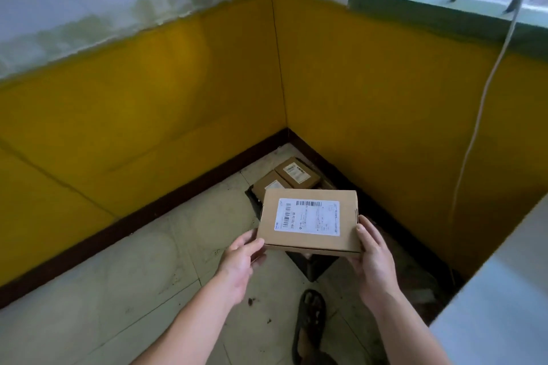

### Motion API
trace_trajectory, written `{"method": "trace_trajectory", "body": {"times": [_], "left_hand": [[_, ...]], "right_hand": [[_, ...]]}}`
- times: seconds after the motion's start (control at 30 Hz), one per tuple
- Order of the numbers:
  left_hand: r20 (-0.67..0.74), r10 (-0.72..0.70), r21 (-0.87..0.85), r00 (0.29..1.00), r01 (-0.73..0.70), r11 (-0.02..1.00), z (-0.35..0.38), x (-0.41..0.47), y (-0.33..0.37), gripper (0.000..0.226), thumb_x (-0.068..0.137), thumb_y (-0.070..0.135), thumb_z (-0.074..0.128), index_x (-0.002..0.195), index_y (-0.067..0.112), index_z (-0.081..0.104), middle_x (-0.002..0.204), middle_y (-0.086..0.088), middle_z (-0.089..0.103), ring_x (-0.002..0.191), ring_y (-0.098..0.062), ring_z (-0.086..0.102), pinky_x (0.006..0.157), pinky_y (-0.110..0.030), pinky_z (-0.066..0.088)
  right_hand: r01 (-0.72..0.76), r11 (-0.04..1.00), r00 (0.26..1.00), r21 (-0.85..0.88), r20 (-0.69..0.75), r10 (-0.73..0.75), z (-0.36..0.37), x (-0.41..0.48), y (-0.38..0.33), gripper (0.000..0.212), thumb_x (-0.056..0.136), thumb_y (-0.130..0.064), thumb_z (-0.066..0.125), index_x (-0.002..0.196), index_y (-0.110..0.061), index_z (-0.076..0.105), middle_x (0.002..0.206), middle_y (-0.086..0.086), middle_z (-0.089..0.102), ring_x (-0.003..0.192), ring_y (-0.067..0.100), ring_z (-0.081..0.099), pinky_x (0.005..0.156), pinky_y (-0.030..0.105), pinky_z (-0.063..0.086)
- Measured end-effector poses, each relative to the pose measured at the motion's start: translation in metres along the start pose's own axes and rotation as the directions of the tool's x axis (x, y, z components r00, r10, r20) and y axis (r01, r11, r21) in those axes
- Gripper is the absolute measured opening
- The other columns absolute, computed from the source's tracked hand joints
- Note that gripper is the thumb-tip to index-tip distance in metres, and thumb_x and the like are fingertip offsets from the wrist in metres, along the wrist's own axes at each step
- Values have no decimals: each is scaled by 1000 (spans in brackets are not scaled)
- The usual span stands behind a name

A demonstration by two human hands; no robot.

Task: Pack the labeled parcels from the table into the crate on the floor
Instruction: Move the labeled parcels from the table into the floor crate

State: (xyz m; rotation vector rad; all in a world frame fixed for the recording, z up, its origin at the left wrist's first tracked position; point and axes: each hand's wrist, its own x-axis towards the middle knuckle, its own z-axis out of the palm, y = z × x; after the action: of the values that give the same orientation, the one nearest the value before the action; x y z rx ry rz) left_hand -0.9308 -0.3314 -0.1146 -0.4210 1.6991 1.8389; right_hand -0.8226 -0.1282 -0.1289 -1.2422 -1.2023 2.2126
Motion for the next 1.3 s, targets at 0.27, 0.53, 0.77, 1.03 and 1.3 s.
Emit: {"method": "trace_trajectory", "body": {"times": [0.27,0.53,0.77,1.03,1.3], "left_hand": [[-4,-130,309,992,125,943,43,159,29,29,91,0,63,114,17,62,110,-5,71,103,-19,67,75,-24,50],[99,-280,466,955,204,861,80,262,32,32,90,10,65,119,25,62,108,2,73,103,-12,66,75,-21,50],[225,-368,568,902,185,802,101,371,2,27,89,19,69,110,37,71,106,14,75,94,-3,70,79,-24,50],[185,-279,741,942,53,669,125,499,-67,25,92,14,65,81,36,69,88,13,70,86,-9,63,75,-24,48],[321,-267,857,909,-159,490,156,564,-112,16,98,24,57,111,27,66,92,15,63,84,-2,58,65,-12,40]], "right_hand": [[-134,987,961,92,-229,152,30,124,26,16,95,-31,60,108,-41,61,102,0,72,94,17,70,72,28,53],[-186,978,876,91,-436,207,47,200,41,11,97,-26,55,103,-33,63,107,-2,69,104,20,63,87,38,52],[-228,972,792,-48,-590,157,62,284,99,14,97,-35,55,104,-44,63,99,-28,58,91,-5,51,82,24,39],[-280,955,735,-99,-662,147,57,385,181,31,96,-13,56,101,-43,63,98,-21,63,89,5,61,87,33,50],[-286,957,714,-51,-678,177,38,446,214,34,95,-17,61,126,-30,62,108,-11,64,108,21,62,99,44,51]]}}
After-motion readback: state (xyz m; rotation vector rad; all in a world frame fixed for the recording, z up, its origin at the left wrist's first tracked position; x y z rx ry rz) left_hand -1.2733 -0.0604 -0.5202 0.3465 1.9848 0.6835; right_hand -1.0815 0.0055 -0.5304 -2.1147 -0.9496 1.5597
